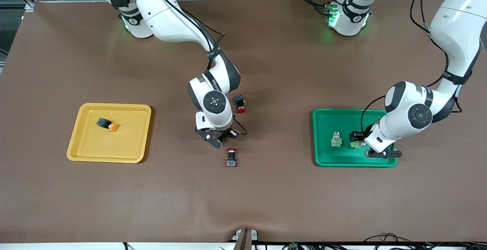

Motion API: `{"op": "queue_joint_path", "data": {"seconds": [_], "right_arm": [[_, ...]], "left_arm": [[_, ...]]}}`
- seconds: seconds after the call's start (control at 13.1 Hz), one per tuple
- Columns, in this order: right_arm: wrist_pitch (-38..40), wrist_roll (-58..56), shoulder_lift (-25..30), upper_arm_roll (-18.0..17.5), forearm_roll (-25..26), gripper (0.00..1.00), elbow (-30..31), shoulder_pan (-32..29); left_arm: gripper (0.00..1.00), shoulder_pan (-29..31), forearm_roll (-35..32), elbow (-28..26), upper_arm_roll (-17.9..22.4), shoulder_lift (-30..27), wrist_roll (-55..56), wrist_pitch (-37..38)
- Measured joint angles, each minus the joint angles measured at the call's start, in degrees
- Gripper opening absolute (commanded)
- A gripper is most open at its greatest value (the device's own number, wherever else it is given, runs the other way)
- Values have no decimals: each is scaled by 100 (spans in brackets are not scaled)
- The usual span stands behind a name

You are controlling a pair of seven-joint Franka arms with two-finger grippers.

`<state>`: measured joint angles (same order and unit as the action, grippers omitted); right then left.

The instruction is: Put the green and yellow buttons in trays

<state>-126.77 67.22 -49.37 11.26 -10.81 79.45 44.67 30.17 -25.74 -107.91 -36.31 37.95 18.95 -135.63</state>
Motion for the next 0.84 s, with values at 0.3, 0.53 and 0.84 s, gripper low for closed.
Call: {"op": "queue_joint_path", "data": {"seconds": [0.3, 0.53, 0.84], "right_arm": [[884, -1181, 291, 263, 30, 0, -96, -317], [1411, -2028, 638, 363, 37, 0, -94, -569], [1630, -3394, 1147, 482, 55, 0, 364, -966]], "left_arm": [[100, 1, -4, 37, 5, -1, -114, -1], [100, -15, -6, 215, -23, -21, -180, -2], [100, -177, -7, 747, -187, -63, -190, 490]]}}
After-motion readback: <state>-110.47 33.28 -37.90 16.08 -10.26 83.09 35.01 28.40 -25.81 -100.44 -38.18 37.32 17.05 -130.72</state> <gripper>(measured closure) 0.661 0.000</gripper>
